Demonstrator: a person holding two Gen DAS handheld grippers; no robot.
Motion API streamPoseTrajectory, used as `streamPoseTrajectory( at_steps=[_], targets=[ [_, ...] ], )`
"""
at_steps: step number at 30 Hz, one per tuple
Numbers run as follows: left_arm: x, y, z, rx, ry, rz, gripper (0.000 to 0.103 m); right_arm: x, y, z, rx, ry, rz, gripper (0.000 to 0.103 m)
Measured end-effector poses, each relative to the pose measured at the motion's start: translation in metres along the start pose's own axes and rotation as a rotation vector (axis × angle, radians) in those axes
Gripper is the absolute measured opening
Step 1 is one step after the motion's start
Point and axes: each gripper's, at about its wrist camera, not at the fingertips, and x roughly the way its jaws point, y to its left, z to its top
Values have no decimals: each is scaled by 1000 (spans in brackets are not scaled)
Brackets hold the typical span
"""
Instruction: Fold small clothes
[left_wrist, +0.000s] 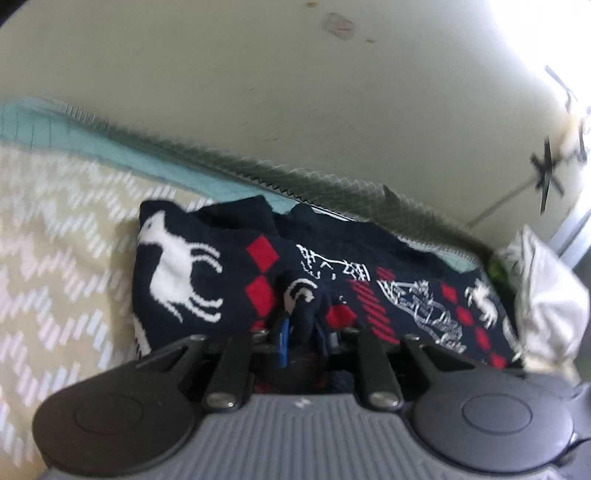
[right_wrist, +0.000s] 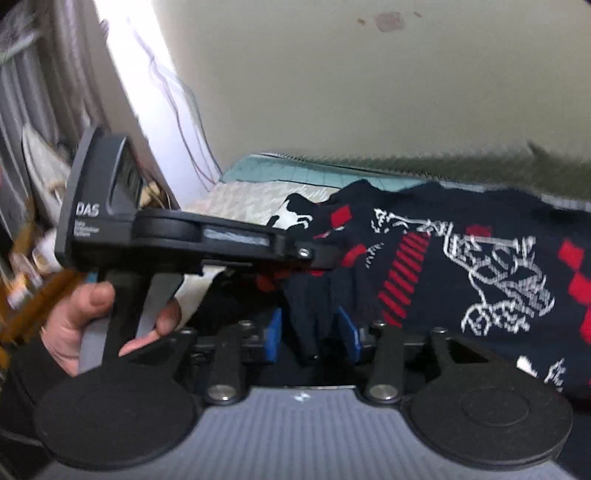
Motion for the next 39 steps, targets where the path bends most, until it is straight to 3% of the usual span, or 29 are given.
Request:
streamPoseTrajectory(
  at_steps=[4, 7, 9, 11, 13, 15, 19, 23, 27, 34, 37, 39],
  targets=[
    [-6, 6, 2, 0, -18, -9, 21, -40, -3, -6, 37, -33, -19, 46],
    [-21, 11, 4, -52, -44, 15, 31, -96, -17, -27, 101, -67, -57, 47],
    [-42, 14, 5, -117, -71, 26, 32, -133, -23, -49, 127, -63, -92, 47],
    [-70, 16, -4, -159, -88, -40, 32, -169, -28, -76, 156, -39, -115, 49],
    [-103, 12, -22, -135, -86, -72, 32, -202, -29, -109, 192, -12, -127, 43],
    [-135, 6, -45, -80, -76, -46, 32, -225, -28, -139, 234, 7, -123, 34],
    [-201, 8, -109, -64, -39, 1, 32, -248, -18, -185, 313, -29, -87, 32],
    [-249, 18, -171, -153, -9, 3, 37, -272, -10, -198, 294, -39, -68, 31],
    [-281, 17, -214, -223, -42, 8, 44, -289, -13, -207, 319, -31, -57, 34],
    [-289, 8, -243, -323, -40, -24, 57, -309, -11, -239, 352, 15, -16, 41],
    [-282, -5, -244, -308, -6, -43, 57, -309, -6, -249, 372, 3, 27, 41],
    [-277, -17, -245, -268, -1, -14, 57, -304, -4, -252, 380, -17, 51, 41]
  ],
)
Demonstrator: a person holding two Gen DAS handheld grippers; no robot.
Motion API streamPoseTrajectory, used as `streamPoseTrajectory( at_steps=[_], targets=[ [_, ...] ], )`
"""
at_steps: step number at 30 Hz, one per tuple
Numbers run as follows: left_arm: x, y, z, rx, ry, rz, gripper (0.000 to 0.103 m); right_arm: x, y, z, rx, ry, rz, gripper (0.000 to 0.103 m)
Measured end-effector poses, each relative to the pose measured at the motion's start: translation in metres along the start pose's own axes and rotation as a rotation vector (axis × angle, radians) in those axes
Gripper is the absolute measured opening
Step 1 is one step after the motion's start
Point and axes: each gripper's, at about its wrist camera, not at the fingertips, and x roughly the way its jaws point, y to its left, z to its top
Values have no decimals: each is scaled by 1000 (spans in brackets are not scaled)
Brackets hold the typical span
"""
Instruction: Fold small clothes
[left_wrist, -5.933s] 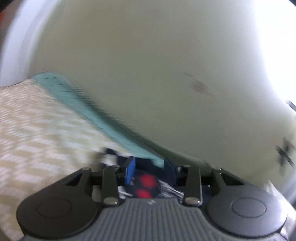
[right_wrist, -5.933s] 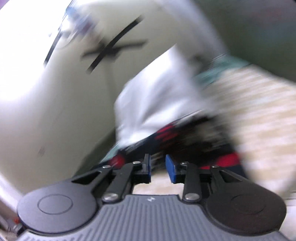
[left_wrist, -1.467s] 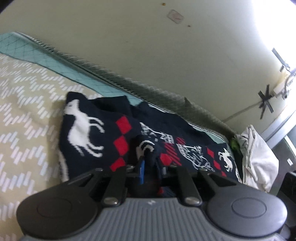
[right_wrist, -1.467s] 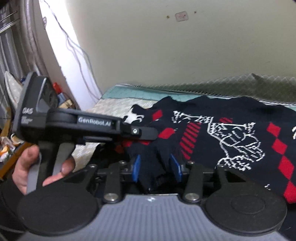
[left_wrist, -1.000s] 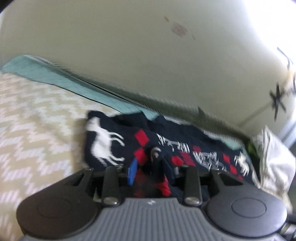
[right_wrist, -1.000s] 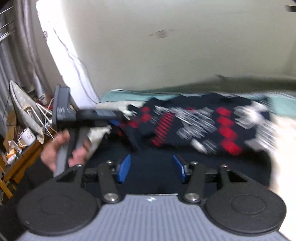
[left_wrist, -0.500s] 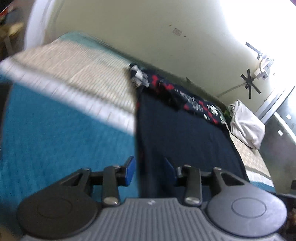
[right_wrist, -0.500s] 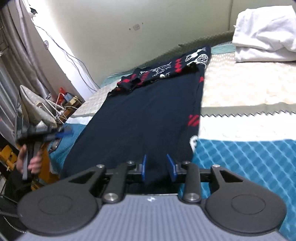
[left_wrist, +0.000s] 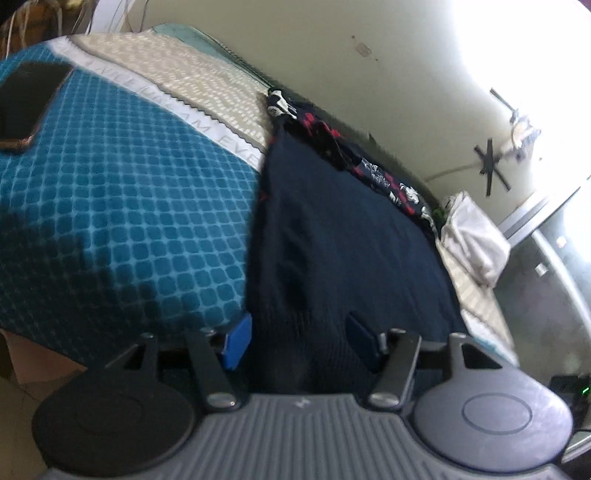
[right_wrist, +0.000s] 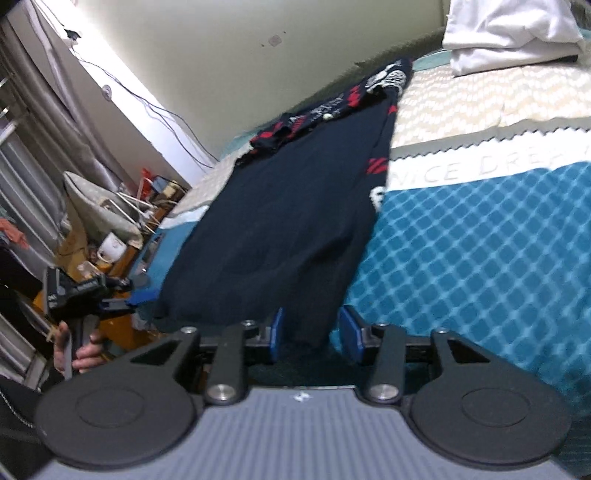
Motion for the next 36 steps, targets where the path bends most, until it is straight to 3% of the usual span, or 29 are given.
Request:
streamPoseTrajectory(
  at_steps=[1, 2, 4, 5, 6, 11, 15, 19, 24, 27, 28, 29, 30, 31, 32, 33, 34, 36],
  targets=[
    [2, -5, 0, 23, 4, 15, 54, 3, 0, -1, 6, -7, 17, 41],
    [2, -7, 0, 32, 9, 25, 38, 7, 1, -1, 7, -10, 30, 41],
    [2, -5, 1, 13, 42, 0, 8, 12, 5, 0, -8, -7, 42, 30],
    [1, -3, 1, -9, 42, -15, 8, 13, 5, 0, -11, 2, 49, 14],
    [0, -2, 0, -19, 37, -24, 8, 14, 5, 1, -9, 0, 56, 9],
    [-12, 0, 24, -108, -30, -155, 8, 1, -1, 20, 27, -79, 127, 7],
    [-6, -4, 62, -130, -82, -207, 8, -4, -11, 59, 65, -180, 131, 7],
    [26, -4, 111, -153, -104, -216, 8, 12, -28, 105, 104, -255, 96, 7],
    [79, -2, 165, -179, -79, -183, 8, 52, -50, 161, 125, -263, 26, 7],
    [116, 6, 187, -220, -44, -120, 10, 81, -59, 186, 113, -243, -53, 7],
    [127, 9, 192, -232, -34, -87, 17, 91, -62, 191, 103, -240, -83, 7],
    [134, 11, 196, -231, -35, -47, 24, 98, -65, 195, 94, -243, -106, 13],
    [137, 13, 199, -225, -44, -9, 26, 103, -66, 197, 84, -263, -132, 35],
    [137, 16, 200, -216, -52, 3, 29, 103, -68, 198, 80, -289, -161, 40],
    [136, 16, 200, -198, -59, -1, 34, 101, -70, 198, 82, -317, -166, 57],
    [134, 17, 199, -178, -62, -4, 37, 96, -71, 195, 91, -344, -142, 62],
    [132, 14, 197, -151, -62, 7, 44, 91, -71, 192, 95, -362, -126, 62],
    [134, 4, 194, -60, -52, 48, 47, 89, -68, 188, 66, -352, -149, 61]
  ],
)
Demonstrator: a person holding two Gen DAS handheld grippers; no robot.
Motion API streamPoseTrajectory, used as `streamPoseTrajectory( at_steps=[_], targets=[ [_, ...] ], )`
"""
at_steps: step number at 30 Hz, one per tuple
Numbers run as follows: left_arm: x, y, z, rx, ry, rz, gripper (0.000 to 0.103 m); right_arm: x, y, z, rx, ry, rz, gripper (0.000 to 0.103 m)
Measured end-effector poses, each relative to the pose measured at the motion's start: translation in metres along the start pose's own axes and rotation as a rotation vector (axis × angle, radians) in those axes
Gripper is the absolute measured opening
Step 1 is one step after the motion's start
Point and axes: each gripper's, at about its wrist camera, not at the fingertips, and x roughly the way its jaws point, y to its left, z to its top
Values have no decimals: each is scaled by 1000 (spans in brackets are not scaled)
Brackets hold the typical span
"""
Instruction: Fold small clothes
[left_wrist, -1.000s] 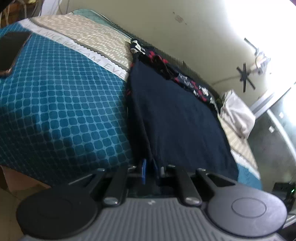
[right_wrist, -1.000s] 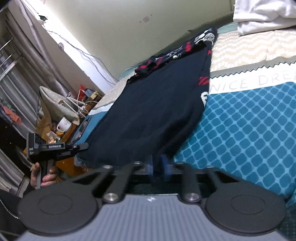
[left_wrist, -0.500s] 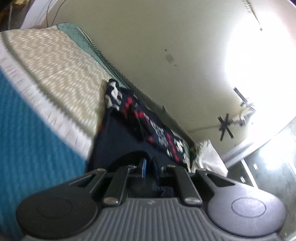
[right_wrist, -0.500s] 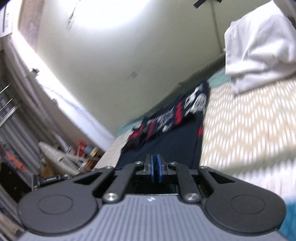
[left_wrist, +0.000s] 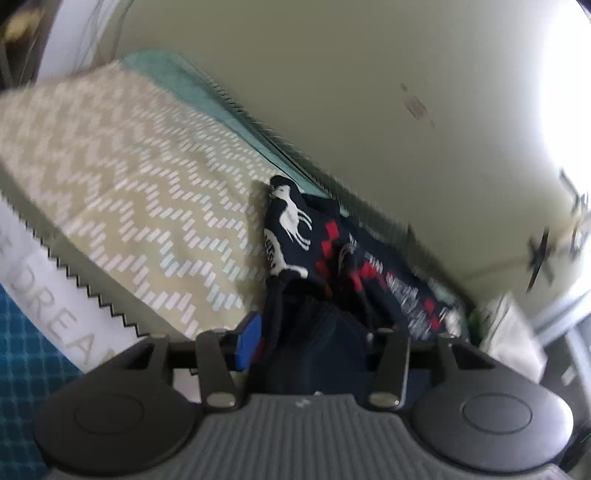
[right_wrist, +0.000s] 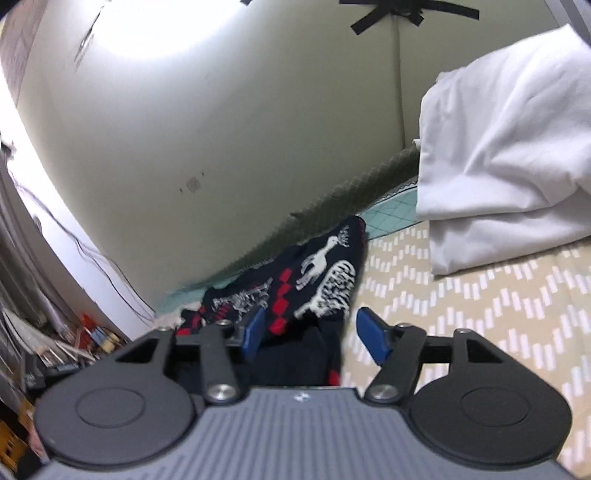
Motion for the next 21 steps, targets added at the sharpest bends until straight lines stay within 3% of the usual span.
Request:
streamPoseTrajectory(
  at_steps=[3, 4, 5, 6, 9, 12, 15, 16, 18, 21],
  targets=[
    [14, -19, -15, 142, 57, 65, 40, 8, 9, -8, -72, 58, -28, 56],
    [19, -22, -19, 175, 78, 83, 12, 12, 12, -12, -94, 90, -36, 51],
    [22, -24, -24, 202, 94, 99, 8, 16, 15, -16, -124, 116, -40, 32],
    [21, -24, -29, 218, 85, 105, 8, 20, 21, -20, -168, 131, -59, 2],
    [4, -22, -37, 226, 75, 108, 8, 18, 39, -26, -299, 84, -114, 1],
    [-10, -13, -41, 213, 76, 107, 8, 13, 46, -20, -334, 11, -125, 1],
    [-6, -10, -43, 211, 82, 97, 11, 35, 44, -23, -373, 97, -182, 3],
    [-8, -12, -40, 214, 98, 95, 11, 44, 40, -26, -366, 144, -209, 11],
    [-14, -16, -26, 229, 101, 90, 13, 40, 35, -20, -320, 142, -208, 44],
    [-24, -30, 10, 271, 6, 122, 22, 25, 28, 11, -234, 99, -156, 43]
  ],
)
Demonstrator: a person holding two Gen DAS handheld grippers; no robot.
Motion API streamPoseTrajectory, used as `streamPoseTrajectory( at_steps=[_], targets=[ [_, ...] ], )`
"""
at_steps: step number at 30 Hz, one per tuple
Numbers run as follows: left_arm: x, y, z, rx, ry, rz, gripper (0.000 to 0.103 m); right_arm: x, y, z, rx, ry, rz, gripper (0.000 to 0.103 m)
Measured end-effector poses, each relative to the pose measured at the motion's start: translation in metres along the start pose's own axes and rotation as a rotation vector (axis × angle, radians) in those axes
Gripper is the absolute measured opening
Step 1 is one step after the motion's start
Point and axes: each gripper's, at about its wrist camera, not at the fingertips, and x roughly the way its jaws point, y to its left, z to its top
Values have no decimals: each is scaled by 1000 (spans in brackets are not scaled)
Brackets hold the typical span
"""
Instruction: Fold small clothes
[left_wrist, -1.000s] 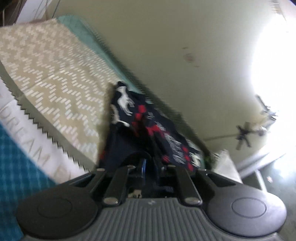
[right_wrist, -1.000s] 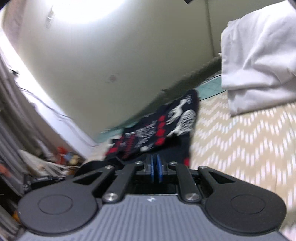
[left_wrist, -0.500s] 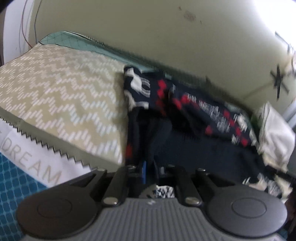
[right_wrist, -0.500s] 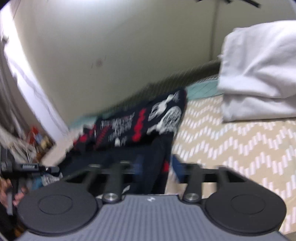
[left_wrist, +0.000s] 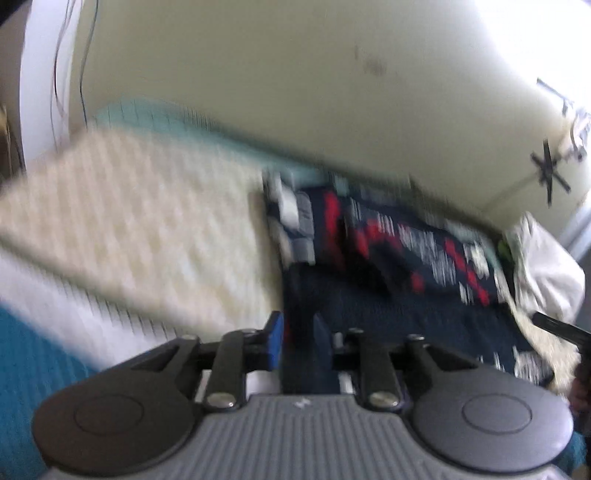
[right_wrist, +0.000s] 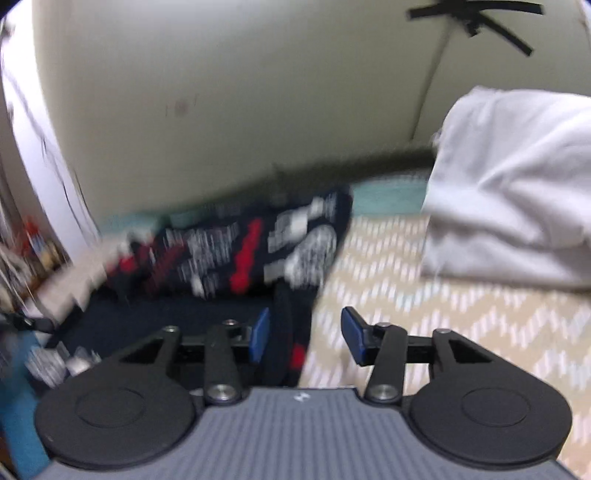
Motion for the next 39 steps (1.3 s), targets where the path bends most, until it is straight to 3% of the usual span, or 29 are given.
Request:
streamPoseTrajectory(
  at_steps=[3, 7, 13, 17, 19, 20, 21, 23, 26, 32, 36, 39],
  targets=[
    [12, -18, 51, 67, -51, -34, 22, 1, -5, 46, 8, -24, 29, 44],
    [75, -51, 111, 111, -41, -66, 39, 53, 8, 107, -36, 35, 96, 46],
    [204, -90, 150, 161, 99, -11, 40, 192, 19, 150, -14, 262, 156, 47],
    [262, -93, 153, 138, 205, -11, 47, 257, 25, 150, -53, 324, 153, 50],
    [279, -93, 148, 134, 242, -16, 44, 279, 23, 146, -41, 363, 171, 51],
    [279, -95, 146, 153, 213, -17, 32, 286, 23, 143, -34, 376, 185, 50],
    [281, -95, 144, 166, 220, -34, 18, 288, 26, 141, -44, 357, 196, 41],
    [272, -95, 143, 160, 203, -63, 13, 288, 33, 139, -73, 354, 227, 16],
    [235, -101, 140, 176, 132, -110, 12, 259, 44, 145, -112, 262, 239, 13],
    [101, -110, 98, 256, -26, -200, 12, 140, 80, 141, -242, 101, 294, 12],
    [32, -98, 39, 232, -52, -257, 12, 55, 96, 97, -329, 40, 327, 9],
    [-5, -90, -12, 200, -57, -301, 12, 5, 106, 43, -392, 28, 308, 7]
  ],
)
